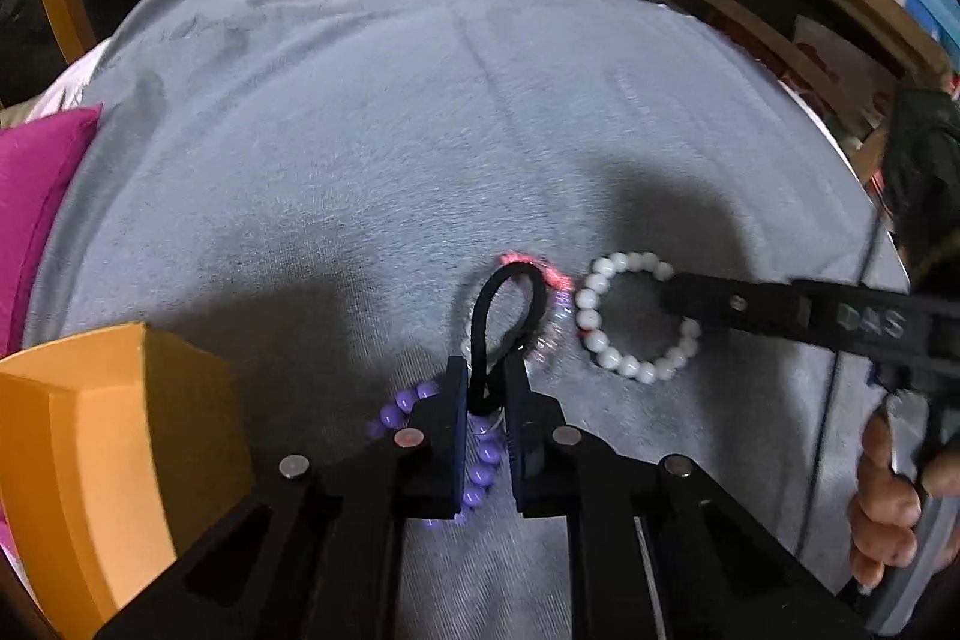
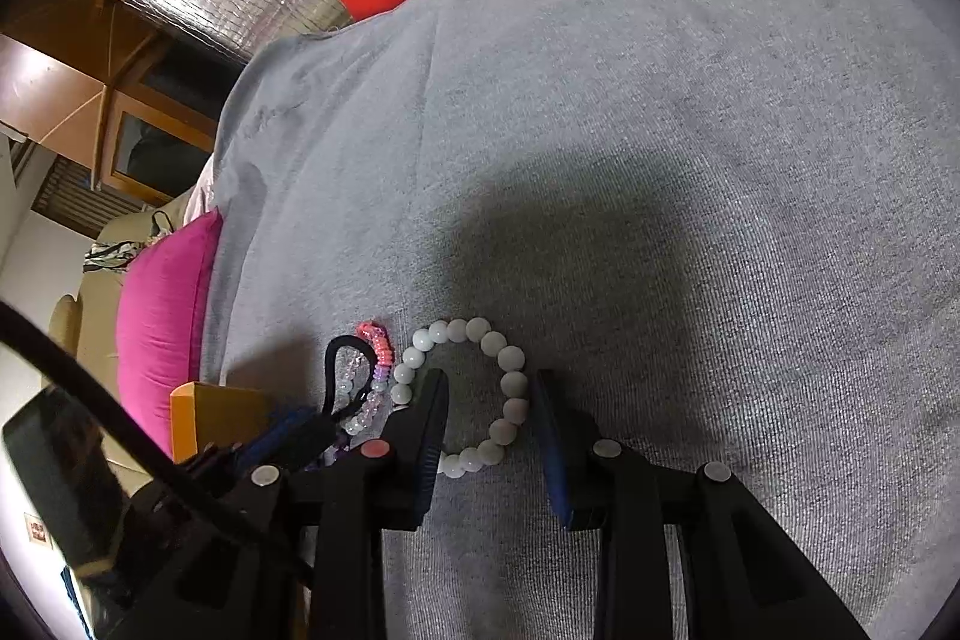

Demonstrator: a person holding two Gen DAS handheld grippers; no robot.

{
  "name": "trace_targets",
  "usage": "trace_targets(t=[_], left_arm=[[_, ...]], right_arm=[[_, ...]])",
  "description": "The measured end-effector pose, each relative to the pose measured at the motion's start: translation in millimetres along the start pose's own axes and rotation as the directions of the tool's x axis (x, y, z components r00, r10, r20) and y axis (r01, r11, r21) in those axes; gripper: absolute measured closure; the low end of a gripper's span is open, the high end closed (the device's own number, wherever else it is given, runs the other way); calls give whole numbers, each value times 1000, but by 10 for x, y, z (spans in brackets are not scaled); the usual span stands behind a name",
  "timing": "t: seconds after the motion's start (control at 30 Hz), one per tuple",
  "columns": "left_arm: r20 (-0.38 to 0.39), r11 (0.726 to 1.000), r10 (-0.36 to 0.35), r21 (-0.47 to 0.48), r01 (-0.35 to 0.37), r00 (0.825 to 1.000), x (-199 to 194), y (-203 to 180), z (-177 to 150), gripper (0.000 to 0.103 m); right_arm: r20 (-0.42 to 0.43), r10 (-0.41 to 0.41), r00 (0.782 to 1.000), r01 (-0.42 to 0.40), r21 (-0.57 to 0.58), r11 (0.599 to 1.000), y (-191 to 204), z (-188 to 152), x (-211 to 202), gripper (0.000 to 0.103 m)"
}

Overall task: Organize jewelry
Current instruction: 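Grasp the white bead bracelet with the right tool while the left tool grasps the black hair tie, then lift the white bracelet and black hair tie toward the orange box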

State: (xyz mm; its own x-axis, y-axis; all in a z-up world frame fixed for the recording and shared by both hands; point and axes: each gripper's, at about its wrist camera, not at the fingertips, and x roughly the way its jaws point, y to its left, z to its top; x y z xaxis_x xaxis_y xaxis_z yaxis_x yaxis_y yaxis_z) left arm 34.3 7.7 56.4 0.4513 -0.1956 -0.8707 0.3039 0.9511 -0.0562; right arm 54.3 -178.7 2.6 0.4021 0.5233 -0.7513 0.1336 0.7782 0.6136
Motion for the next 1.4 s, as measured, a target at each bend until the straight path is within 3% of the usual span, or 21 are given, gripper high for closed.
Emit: trace_targets(t=[0.53,0.6,0.67,0.83,1.1,1.4], left_arm=[[96,999,7,-41,-3,995,-575,-132,-474,91],[103,999,12,-52,-7,995,-609,-134,-489,92],[115,998,17,-60,-10,993,-664,-138,-505,92],[142,997,14,-78,-3,990,-814,-133,-527,92],[188,993,12,-116,10,982,-1077,-39,-581,91],[213,984,58,-178,-20,975,-1367,259,-722,92]], right_arm=[[17,-18,1000,19,-43,999,8,-42,-16,71],[28,-37,999,39,-72,997,44,-55,-11,78],[38,-74,997,77,-95,992,66,-66,-2,92],[69,-89,994,97,-126,987,121,-82,-43,92],[174,-10,985,40,-170,985,307,-117,-305,92],[263,84,961,-20,-235,972,567,-238,-506,92]])
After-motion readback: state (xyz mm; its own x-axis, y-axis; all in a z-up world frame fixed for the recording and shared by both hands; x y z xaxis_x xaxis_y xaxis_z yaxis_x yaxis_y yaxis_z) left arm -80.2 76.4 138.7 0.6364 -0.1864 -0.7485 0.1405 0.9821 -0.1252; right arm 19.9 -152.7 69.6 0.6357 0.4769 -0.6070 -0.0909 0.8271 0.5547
